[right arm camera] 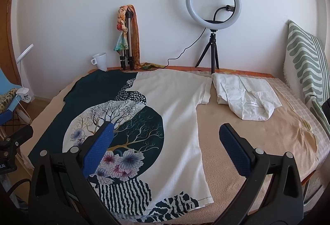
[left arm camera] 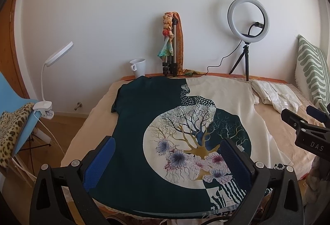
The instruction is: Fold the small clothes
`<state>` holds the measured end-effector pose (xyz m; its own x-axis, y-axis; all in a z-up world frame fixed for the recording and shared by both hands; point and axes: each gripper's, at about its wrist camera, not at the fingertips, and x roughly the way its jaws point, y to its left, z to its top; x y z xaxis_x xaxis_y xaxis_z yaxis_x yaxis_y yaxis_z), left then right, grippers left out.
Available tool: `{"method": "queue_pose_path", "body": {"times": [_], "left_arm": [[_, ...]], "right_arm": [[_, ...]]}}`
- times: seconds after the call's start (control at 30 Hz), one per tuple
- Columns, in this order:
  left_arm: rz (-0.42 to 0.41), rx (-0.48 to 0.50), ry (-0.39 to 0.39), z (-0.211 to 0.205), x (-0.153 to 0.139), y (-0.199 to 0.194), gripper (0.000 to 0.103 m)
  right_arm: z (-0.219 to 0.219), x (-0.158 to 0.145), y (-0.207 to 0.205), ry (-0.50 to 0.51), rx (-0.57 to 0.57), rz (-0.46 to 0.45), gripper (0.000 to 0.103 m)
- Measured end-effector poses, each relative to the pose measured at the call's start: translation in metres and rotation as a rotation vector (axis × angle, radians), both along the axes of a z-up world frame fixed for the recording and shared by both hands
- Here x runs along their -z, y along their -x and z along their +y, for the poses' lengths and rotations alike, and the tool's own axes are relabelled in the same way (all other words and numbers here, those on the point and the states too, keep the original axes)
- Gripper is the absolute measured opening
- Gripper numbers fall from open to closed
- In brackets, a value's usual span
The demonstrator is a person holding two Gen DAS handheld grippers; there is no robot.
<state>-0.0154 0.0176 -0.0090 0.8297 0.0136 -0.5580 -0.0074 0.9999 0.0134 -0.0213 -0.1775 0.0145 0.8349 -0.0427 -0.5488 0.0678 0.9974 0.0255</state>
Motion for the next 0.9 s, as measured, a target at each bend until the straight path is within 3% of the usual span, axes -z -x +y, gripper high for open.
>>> {"method": "queue_pose_path", "body": {"times": [0.9], "left_arm": [[-0.02, 0.0, -0.018, -0.0014, -0.0031, 0.004, 0.102]], "right_arm": [[0.0034, 0.0016, -0.0029, -0.01, -0.009, 0.0, 0.103]]}}
